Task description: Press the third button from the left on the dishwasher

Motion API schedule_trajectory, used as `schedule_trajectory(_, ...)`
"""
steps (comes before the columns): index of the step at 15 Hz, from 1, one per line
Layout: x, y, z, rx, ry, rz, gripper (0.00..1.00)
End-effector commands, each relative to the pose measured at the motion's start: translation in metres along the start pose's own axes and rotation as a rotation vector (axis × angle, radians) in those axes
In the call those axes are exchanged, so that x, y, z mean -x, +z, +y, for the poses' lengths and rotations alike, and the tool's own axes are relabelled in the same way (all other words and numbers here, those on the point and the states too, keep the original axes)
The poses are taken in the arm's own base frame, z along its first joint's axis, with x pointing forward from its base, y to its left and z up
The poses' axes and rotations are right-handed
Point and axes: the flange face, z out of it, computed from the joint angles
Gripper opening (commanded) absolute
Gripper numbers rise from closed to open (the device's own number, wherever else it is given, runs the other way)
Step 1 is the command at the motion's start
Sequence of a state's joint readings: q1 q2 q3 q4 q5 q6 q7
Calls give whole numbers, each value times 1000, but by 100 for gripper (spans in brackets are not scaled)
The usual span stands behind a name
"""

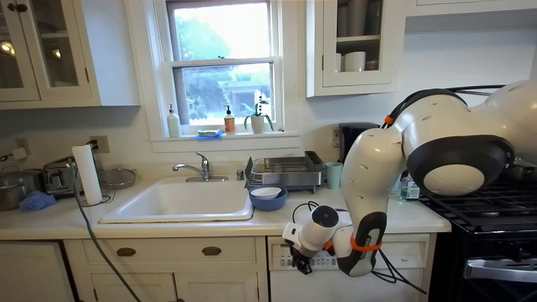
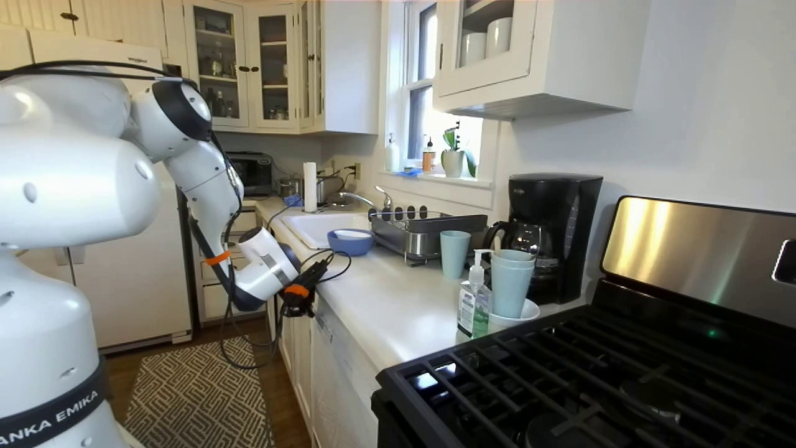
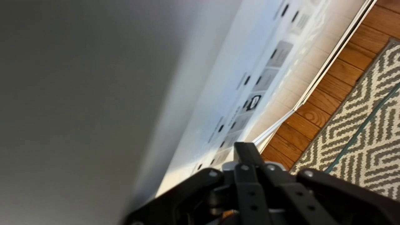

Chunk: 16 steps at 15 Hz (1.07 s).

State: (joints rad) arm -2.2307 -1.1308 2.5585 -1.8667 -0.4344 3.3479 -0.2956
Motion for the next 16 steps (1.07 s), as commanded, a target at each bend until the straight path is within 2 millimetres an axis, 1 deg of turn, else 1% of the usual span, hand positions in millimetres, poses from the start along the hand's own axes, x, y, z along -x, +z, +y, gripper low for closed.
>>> schedule_trajectory(1, 7, 26, 4, 38, -29, -29, 0)
schedule_trajectory(16, 4, 35, 3, 146, -85, -132, 1)
